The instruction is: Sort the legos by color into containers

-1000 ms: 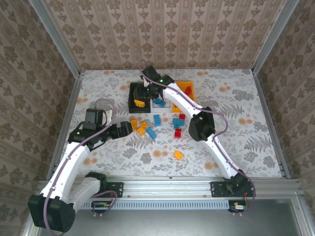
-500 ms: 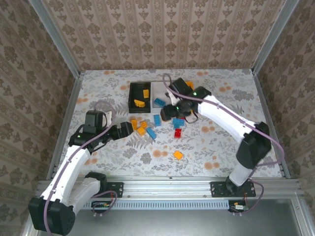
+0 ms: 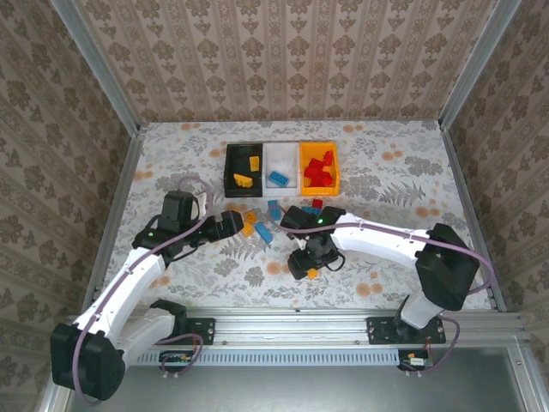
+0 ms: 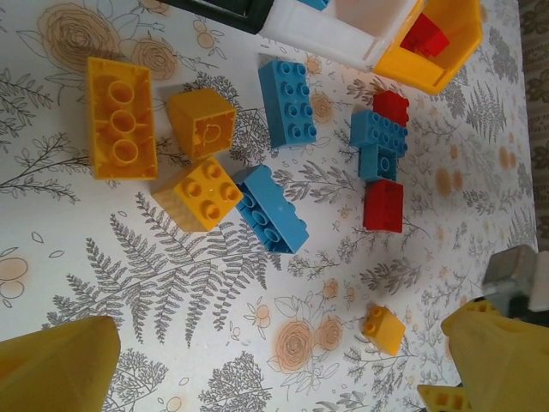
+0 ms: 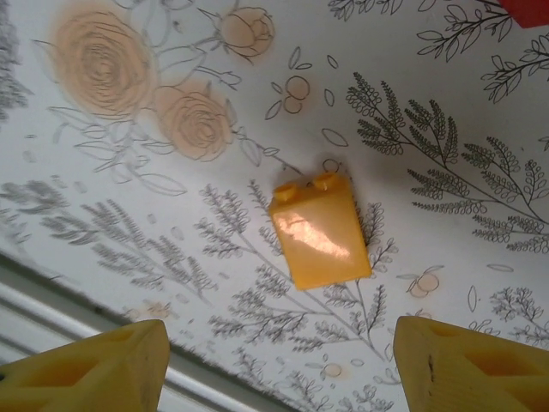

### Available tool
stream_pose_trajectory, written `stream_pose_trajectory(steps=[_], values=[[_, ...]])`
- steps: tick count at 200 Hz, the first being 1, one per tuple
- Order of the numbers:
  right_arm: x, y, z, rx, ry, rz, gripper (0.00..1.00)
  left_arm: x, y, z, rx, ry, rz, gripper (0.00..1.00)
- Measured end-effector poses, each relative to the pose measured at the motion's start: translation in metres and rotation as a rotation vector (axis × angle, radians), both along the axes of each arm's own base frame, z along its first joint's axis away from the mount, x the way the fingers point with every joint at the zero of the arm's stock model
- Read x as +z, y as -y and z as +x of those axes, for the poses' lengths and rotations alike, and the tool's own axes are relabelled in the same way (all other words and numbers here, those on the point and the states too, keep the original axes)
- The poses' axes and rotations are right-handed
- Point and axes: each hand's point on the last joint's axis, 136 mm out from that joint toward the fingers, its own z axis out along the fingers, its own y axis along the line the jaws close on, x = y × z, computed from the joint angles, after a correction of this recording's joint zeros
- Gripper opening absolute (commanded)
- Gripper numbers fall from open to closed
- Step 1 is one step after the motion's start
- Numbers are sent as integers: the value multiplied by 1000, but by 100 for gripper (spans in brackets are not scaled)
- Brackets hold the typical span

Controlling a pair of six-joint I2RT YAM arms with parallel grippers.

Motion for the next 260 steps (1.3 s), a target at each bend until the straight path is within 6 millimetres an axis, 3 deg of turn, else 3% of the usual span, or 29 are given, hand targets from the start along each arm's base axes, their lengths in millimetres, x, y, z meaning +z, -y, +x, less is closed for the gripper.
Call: stream_pose_trajectory(steps=[40,117,160,185,220,260], values=[[-24,4,1,28,0,-95,68,4,-4,-1,16,21,10,100],[-47,-1,10,48,6,-147,57,2,-7,-2,25,15,22,100],[-50,2,13,52,17,-168,44,2,-7,-2,25,15,22,100],[-50,2,14,48,24,-172,42,3,-7,-2,25,15,21,100],[-38,1,19,35,59,-155,39,3,-7,-2,25,16,21,100],[14,-18,42,-27,155,-4,39,8,-12,0,47,35,14,100]])
